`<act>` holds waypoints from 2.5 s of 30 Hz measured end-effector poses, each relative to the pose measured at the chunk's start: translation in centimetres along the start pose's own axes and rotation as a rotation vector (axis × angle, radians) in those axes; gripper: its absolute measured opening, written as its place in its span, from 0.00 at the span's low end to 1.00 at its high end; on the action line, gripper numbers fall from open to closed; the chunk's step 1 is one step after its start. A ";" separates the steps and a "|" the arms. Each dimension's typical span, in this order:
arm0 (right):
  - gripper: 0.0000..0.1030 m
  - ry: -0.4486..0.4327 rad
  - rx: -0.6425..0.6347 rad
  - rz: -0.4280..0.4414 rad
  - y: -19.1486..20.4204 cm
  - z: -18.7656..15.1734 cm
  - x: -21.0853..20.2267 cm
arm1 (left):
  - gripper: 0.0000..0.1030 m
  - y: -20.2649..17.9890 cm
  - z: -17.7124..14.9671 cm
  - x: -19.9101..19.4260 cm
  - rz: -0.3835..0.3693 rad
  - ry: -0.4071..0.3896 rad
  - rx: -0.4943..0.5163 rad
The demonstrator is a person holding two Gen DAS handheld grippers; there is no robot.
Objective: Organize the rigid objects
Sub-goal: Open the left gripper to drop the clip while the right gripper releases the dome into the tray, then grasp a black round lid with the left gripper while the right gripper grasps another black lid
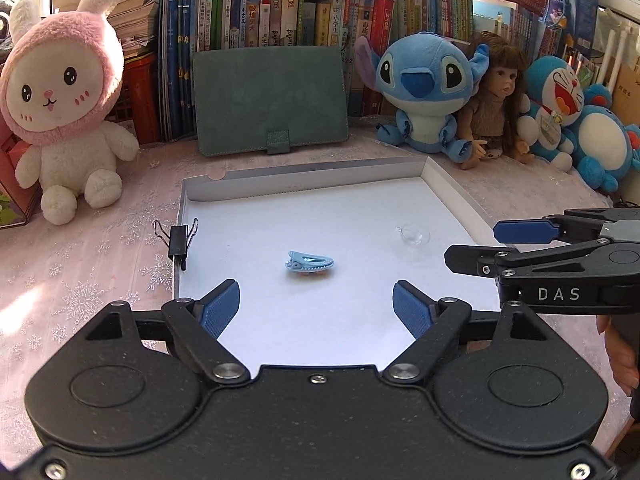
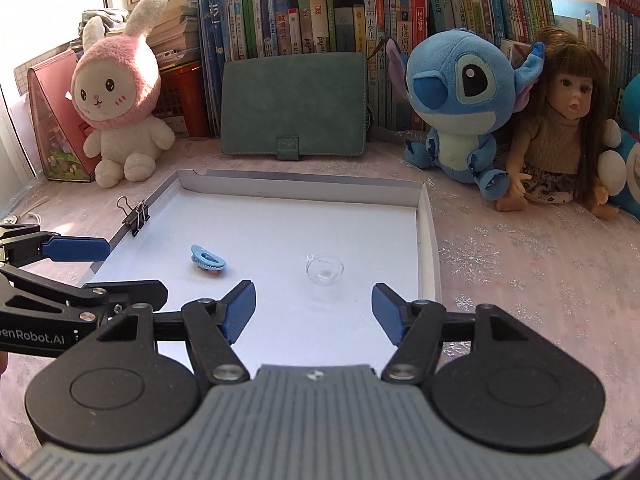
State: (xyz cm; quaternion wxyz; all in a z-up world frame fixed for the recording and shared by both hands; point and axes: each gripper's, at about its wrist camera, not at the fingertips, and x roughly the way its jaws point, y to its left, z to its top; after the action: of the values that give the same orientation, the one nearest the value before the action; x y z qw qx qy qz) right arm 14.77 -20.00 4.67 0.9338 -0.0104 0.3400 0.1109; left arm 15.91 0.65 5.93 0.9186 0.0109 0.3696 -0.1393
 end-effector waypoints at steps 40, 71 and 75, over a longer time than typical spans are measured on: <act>0.70 -0.174 -0.074 0.014 2.5 -14.6 -8.9 | 0.48 0.4 -13.7 -5.3 0.117 -0.124 -0.065; 0.45 -0.158 -0.063 -0.030 3.2 -14.2 -6.6 | 0.35 -0.4 -12.1 -2.3 0.157 -0.138 -0.038; 0.45 -0.159 -0.059 -0.036 3.3 -14.3 -6.5 | 0.29 -0.6 -12.4 -2.5 0.159 -0.142 -0.030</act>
State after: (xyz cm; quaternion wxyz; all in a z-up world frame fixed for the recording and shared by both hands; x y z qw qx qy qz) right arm 0.19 -19.49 -2.05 0.9589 -0.0352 0.2612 0.1048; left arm 5.59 2.21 -1.32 0.9506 0.0165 0.3039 -0.0608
